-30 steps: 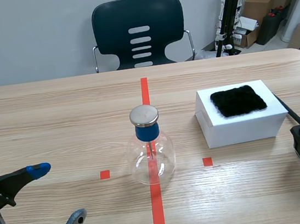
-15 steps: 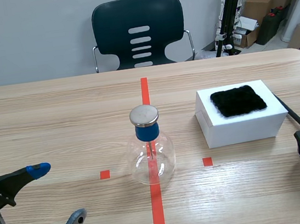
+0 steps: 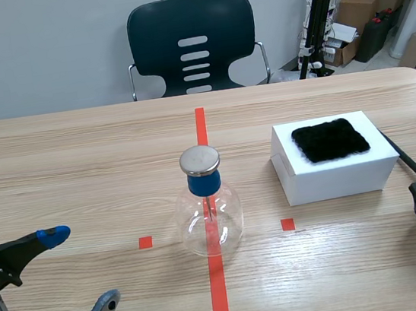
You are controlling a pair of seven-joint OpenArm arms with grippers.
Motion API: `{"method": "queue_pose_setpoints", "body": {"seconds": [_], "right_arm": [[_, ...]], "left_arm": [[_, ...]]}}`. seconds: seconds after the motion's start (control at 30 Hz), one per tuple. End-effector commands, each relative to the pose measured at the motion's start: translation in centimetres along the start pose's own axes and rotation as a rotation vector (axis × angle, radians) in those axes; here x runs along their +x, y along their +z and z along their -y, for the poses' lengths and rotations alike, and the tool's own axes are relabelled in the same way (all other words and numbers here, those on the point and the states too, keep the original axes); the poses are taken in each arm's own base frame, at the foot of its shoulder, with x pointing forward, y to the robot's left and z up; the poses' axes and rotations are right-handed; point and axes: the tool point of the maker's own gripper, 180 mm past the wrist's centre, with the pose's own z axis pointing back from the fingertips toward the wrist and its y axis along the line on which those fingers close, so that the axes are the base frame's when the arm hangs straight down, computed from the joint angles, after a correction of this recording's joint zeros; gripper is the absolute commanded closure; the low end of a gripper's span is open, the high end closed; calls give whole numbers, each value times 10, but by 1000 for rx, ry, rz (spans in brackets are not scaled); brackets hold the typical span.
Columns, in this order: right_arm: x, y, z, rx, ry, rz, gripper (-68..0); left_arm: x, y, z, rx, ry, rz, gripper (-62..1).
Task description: Do the electroscope experiment. pick up the black charging rod
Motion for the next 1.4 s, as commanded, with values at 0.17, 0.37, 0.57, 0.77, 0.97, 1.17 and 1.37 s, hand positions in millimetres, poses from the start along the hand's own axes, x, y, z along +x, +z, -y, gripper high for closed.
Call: {"method": "queue_pose_setpoints", "body": {"seconds": [0.17, 0.37, 0.57, 0.77, 0.97, 1.17, 1.37], "right_arm": [[22, 9, 9, -18, -5, 72, -606], [22, 9, 9, -17, -5, 72, -509], [22, 9, 9, -18, -5, 72, -429], [22, 9, 9, -18, -5, 72, -368], [21, 9, 10, -19, -5, 70, -310], [21, 9, 10, -19, -5, 70, -241], [21, 9, 10, -19, -5, 70, -181]], "left_arm": [[7, -3, -1, 3, -1, 34, -623], [7, -3, -1, 3, -1, 34, -623], [7, -3, -1, 3, -1, 34, -623], [7, -3, -1, 3, -1, 34, -623], [7, -3, -1, 3, -1, 34, -623], [7, -3, -1, 3, -1, 34, -623], [7, -3, -1, 3, -1, 34, -623]]}}
